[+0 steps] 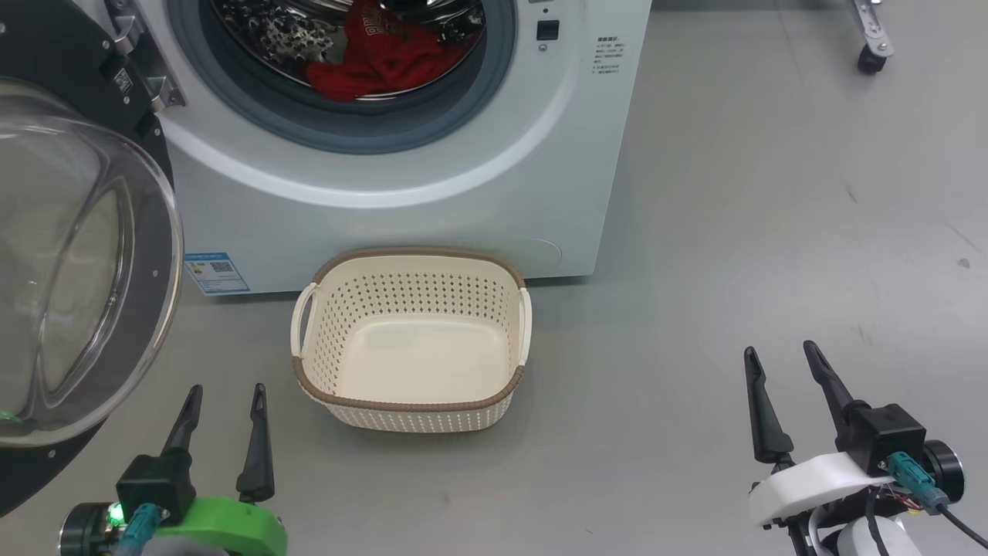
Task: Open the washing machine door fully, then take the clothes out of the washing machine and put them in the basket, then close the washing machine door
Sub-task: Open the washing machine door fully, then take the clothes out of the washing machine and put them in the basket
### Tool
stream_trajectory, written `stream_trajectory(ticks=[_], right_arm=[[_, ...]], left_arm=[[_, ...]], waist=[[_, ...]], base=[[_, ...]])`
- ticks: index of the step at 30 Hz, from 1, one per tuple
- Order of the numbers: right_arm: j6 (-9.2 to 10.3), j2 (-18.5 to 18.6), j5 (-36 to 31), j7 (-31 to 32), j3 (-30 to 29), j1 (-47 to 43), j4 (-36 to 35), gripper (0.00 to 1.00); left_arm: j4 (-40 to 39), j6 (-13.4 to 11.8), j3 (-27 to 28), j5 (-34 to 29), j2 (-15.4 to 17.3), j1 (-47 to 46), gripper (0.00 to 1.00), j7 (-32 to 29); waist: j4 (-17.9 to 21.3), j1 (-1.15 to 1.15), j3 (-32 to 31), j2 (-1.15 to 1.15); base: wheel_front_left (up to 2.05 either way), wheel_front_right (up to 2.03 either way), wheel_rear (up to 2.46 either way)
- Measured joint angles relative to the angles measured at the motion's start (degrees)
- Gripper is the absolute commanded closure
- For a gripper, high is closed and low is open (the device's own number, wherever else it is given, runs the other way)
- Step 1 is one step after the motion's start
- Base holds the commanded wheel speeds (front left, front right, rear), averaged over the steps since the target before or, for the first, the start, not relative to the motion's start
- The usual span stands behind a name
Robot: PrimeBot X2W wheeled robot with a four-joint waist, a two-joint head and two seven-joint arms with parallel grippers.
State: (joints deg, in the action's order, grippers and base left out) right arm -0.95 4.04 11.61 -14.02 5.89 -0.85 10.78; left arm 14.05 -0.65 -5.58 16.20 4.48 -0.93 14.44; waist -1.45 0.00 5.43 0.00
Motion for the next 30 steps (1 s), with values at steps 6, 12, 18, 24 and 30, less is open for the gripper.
stream_trajectory(ticks=[6, 12, 18, 24, 30], right_arm=[[0.01, 0.0, 0.5, 0.0, -0.6, -1.0, 0.0, 0.0], [0.01, -0.1, 0.5, -0.2, -1.2, -1.5, -0.4, 0.0], [0.01, -0.2, 0.5, -0.2, -1.3, -1.6, -0.7, 0.0], [0.01, -0.3, 0.5, -0.2, -1.5, -2.1, -0.9, 0.0], [0.0, -0.3, 0.5, -0.2, -1.6, -2.1, -1.2, 0.0]], left_arm=[[0.1, -0.2, -0.3, -0.2, 0.0, 0.5, 0.0, -0.1], [0.2, -0.7, -1.1, -0.7, 0.0, 1.0, 0.0, -0.9], [0.3, -0.7, -1.6, -1.1, 0.1, 1.0, 0.0, -1.7], [-0.2, -0.8, -1.9, -1.6, 0.1, 1.0, 0.0, -2.0], [-0.9, -0.9, -1.9, -1.7, 0.1, 1.0, 0.0, -2.0]], waist=[[1.8, 0.0, -1.5, 0.0], [2.5, 0.0, -2.1, 0.0], [2.5, 0.0, -2.2, 0.0], [2.4, 0.0, -2.3, 0.0], [2.2, 0.0, -2.2, 0.0]], base=[[0.0, 0.0, 0.0], [0.0, 0.0, 0.0], [0.0, 0.0, 0.0], [0.0, 0.0, 0.0], [0.0, 0.0, 0.0]])
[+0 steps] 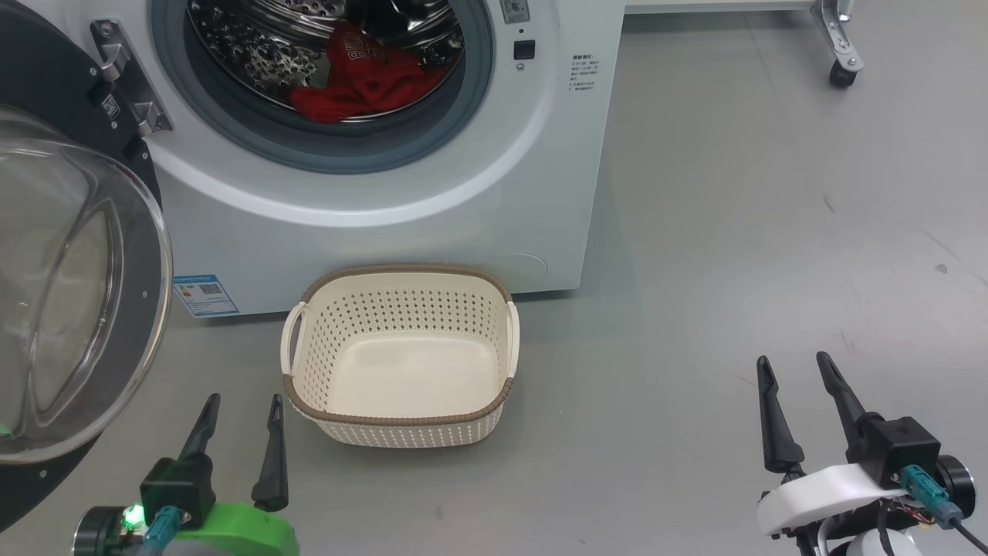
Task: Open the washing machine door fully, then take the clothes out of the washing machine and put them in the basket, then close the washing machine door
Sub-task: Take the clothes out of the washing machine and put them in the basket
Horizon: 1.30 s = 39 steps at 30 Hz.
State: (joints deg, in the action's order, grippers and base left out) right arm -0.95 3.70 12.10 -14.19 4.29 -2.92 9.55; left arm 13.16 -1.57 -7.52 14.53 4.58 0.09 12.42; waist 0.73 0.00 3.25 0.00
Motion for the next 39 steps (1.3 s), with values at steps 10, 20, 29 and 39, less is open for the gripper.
stream_trajectory(ticks=[10, 20, 29, 39], right_arm=[[-0.11, -0.1, 0.0, 0.0, -0.3, 0.0, -0.3, 0.0], [-0.16, -0.1, 0.0, 0.0, -0.5, -0.1, -0.5, 0.0], [-0.45, -0.2, 0.0, 0.0, -0.5, -0.2, -0.5, 0.0], [-0.53, -0.2, 0.0, 0.0, -0.5, -0.3, -0.5, 0.0]], left_arm=[[-0.7, -0.1, -0.6, 0.1, 0.0, 0.0, 0.0, -0.1], [-1.0, 0.3, -1.0, 0.3, 0.0, 0.3, 0.0, -1.3], [-1.4, 0.3, -0.8, 0.3, 0.2, 0.3, 0.0, -1.3], [-1.9, 0.1, -0.9, 0.2, 0.2, 0.5, 0.0, -1.3]], waist=[[-0.1, 0.0, 0.0, 0.0], [0.0, 0.0, -0.1, 0.0], [0.2, 0.0, -0.2, 0.0], [0.4, 0.0, -0.1, 0.0]], base=[[0.02, -0.02, 0.0], [0.33, -0.33, 0.0], [0.72, -0.72, 0.0], [1.12, -1.12, 0.0]])
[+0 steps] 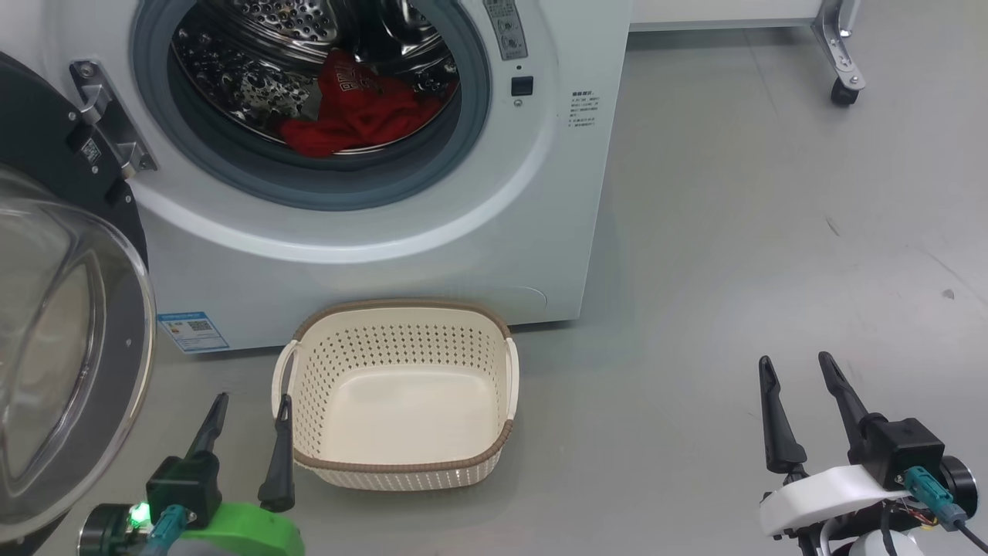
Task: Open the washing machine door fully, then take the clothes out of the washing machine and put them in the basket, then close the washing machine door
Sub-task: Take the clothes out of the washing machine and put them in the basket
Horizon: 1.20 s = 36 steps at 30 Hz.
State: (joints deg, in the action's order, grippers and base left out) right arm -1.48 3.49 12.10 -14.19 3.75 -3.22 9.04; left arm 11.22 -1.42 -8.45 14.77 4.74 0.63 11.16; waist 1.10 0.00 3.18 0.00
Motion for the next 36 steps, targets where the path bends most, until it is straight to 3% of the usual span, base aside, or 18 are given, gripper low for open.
stream_trajectory(ticks=[18, 36], right_arm=[[-0.43, -0.2, 0.0, 0.0, -0.1, 0.0, 0.0, 0.0], [-0.48, -0.3, 0.0, 0.0, -0.2, 0.0, 0.1, 0.0]], left_arm=[[-0.7, -0.6, 0.1, -0.2, 0.0, 0.0, 0.0, 0.0], [-0.7, -0.8, -0.1, -0.2, 0.0, 0.0, 0.0, 0.0]], waist=[[0.0, 0.0, 0.5, 0.0], [-0.3, 0.0, 0.4, 0.0]], base=[[1.03, -1.03, 0.0], [0.32, -0.32, 0.0]])
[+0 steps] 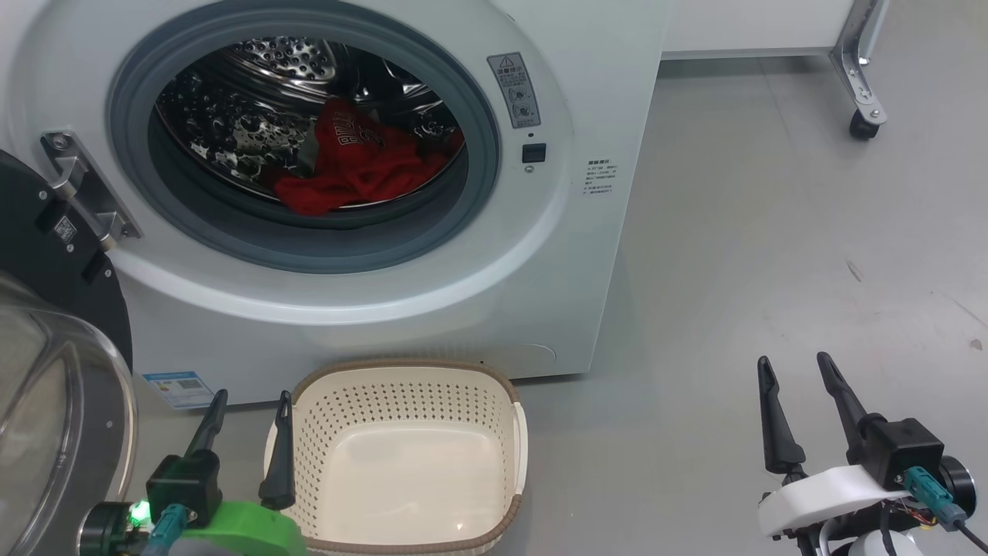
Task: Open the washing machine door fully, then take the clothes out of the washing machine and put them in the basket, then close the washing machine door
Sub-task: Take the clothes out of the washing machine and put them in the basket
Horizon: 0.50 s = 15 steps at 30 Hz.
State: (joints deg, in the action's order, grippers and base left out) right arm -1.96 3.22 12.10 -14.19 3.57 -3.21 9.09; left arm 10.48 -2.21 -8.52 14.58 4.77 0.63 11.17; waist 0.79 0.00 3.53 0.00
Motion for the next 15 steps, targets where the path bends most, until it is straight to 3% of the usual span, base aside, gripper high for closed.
stream_trajectory(ticks=[15], right_arm=[[-0.44, -0.1, 0.0, 0.0, 0.0, 0.0, 0.2, 0.0]], left_arm=[[0.4, 0.0, -0.5, 0.1, 0.0, 0.2, 0.0, -0.5]], waist=[[-0.1, 0.0, -0.4, 0.0]], base=[[0.0, 0.0, 0.0]])
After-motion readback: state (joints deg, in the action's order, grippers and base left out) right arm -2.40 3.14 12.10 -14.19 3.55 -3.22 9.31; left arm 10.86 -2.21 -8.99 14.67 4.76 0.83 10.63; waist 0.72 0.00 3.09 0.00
